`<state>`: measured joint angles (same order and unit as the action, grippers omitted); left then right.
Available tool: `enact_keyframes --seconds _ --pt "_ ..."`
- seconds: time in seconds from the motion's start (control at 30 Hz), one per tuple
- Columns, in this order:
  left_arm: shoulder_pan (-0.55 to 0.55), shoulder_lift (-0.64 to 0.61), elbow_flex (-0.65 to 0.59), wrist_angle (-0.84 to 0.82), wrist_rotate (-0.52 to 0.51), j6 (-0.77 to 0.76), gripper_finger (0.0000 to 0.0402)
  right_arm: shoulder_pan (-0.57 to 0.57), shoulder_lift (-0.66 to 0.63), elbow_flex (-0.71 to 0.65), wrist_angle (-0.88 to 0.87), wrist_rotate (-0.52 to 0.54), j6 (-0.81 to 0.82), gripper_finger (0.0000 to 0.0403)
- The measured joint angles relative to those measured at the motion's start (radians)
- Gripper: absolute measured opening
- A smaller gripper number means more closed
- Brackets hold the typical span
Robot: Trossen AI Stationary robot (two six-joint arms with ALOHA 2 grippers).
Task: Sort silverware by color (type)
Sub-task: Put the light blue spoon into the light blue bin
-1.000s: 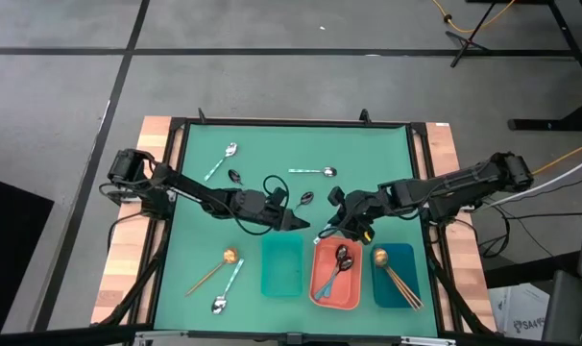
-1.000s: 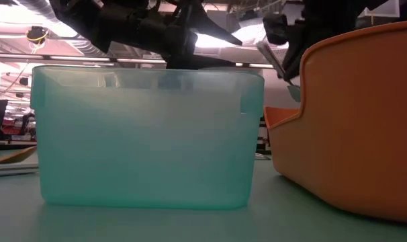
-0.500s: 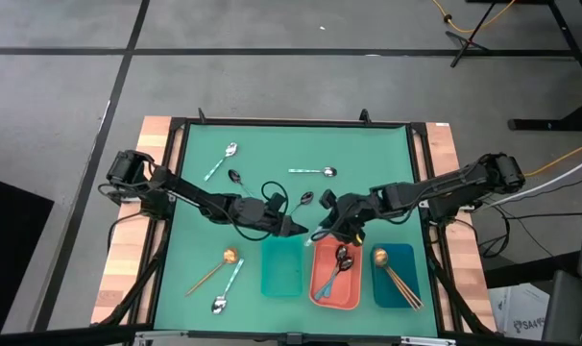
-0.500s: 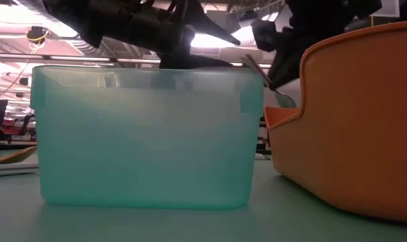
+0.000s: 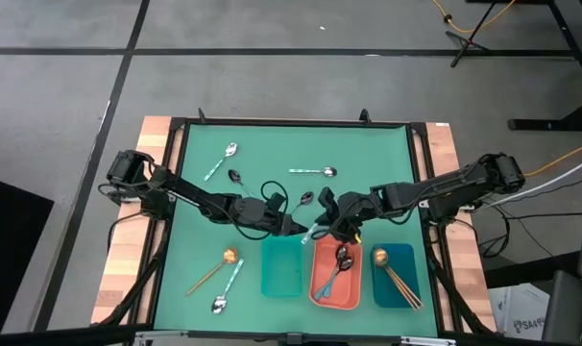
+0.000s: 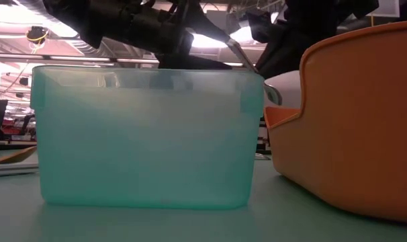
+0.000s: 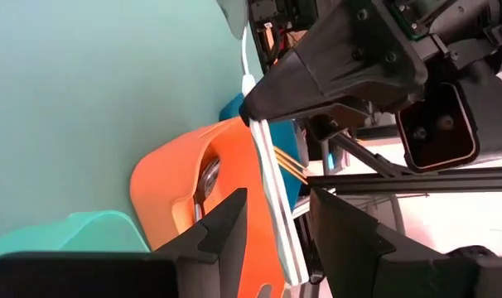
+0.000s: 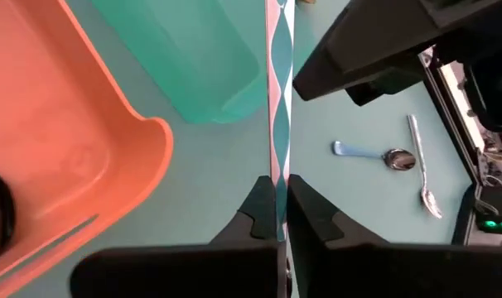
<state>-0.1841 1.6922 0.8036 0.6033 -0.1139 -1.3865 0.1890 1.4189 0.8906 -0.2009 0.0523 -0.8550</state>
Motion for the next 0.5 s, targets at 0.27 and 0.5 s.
enact_keyframes --seconds 0.27,0.5 --pt "0.000 0.000 0.000 -0.004 0.000 -0.026 0.0127 0.000 0.040 0.000 0.089 0.026 -0.042 0.0001" --pt "0.000 0.000 0.000 -0.045 0.009 -0.029 0.0127 0.000 0.102 0.048 0.105 0.051 -0.097 0.0001"
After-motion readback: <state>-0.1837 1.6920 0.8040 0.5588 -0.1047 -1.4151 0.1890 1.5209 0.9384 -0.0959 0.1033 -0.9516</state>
